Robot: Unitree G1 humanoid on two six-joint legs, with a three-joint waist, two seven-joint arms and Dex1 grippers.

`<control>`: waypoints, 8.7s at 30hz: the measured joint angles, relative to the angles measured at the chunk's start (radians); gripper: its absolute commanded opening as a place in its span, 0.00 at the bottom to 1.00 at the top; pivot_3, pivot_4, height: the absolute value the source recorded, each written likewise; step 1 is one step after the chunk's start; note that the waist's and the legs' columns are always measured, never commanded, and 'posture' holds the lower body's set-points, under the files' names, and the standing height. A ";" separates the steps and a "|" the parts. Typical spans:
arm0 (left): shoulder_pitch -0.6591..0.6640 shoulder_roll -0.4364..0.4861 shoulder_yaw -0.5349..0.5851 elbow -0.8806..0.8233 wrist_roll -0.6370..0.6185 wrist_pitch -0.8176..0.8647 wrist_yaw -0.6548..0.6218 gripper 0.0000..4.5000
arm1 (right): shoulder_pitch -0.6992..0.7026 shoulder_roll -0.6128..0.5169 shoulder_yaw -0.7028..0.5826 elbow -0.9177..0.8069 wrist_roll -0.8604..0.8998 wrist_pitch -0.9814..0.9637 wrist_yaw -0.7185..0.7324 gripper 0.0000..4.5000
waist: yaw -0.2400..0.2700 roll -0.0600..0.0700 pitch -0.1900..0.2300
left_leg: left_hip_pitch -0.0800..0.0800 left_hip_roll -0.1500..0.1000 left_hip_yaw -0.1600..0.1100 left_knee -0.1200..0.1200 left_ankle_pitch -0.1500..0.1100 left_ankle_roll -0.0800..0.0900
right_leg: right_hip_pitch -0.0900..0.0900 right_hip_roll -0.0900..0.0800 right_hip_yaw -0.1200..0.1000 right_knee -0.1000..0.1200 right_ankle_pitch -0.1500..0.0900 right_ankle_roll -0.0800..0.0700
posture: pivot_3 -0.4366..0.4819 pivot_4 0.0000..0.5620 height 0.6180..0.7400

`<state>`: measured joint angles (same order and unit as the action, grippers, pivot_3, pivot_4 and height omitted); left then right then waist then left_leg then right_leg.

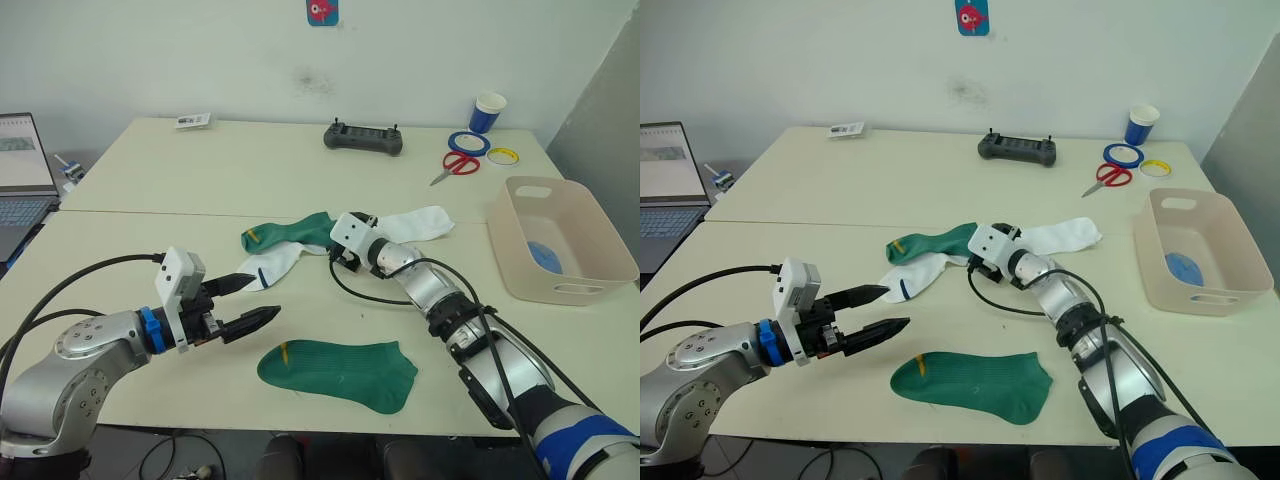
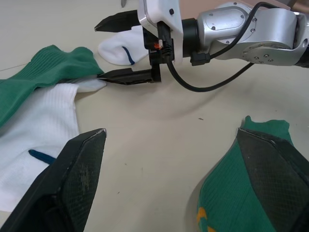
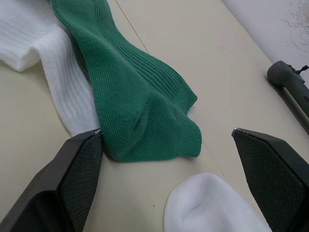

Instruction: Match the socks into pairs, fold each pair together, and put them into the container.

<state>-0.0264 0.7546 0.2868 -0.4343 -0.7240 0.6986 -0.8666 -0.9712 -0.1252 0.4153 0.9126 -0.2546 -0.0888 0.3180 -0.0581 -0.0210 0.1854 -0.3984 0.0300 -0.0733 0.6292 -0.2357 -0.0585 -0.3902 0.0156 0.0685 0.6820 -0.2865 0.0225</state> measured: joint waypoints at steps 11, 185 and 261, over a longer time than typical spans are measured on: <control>-0.007 0.004 -0.015 0.000 0.003 -0.004 0.005 1.00 | -0.004 0.018 -0.022 0.050 -0.008 -0.049 -0.011 0.23 | -0.001 0.000 0.000 | 0.000 0.000 0.000 0.000 0.000 0.000 | 0.000 0.000 0.000 0.000 0.000 0.000 | 0.48 0.27 1.00; -0.049 0.169 -0.185 -0.039 0.043 -0.030 -0.176 0.33 | 1.047 -0.465 -0.297 -1.840 0.779 0.910 0.006 0.47 | 0.018 -0.003 0.000 | -0.001 -0.001 0.004 -0.001 0.000 -0.003 | 0.000 -0.002 0.003 -0.004 -0.006 0.005 | 0.48 0.27 1.00; -0.143 -0.035 -0.558 0.290 0.521 -0.535 -0.301 0.00 | 1.476 -0.336 -0.237 -1.686 0.506 0.649 0.044 0.23 | 0.026 -0.004 -0.007 | 0.002 0.000 0.001 -0.001 0.000 -0.002 | 0.002 -0.001 0.001 -0.002 -0.009 0.000 | 0.48 0.27 1.00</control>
<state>-0.1697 0.7200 -0.2712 -0.1440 -0.2026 0.1641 -1.1675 0.5050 -0.4614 0.1783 -0.7734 0.2514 0.5603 0.3623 -0.0325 -0.0246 0.1787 -0.3968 0.0302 -0.0721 0.6284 -0.2357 -0.0607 -0.3882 0.0146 0.0698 0.6805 -0.2958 0.0223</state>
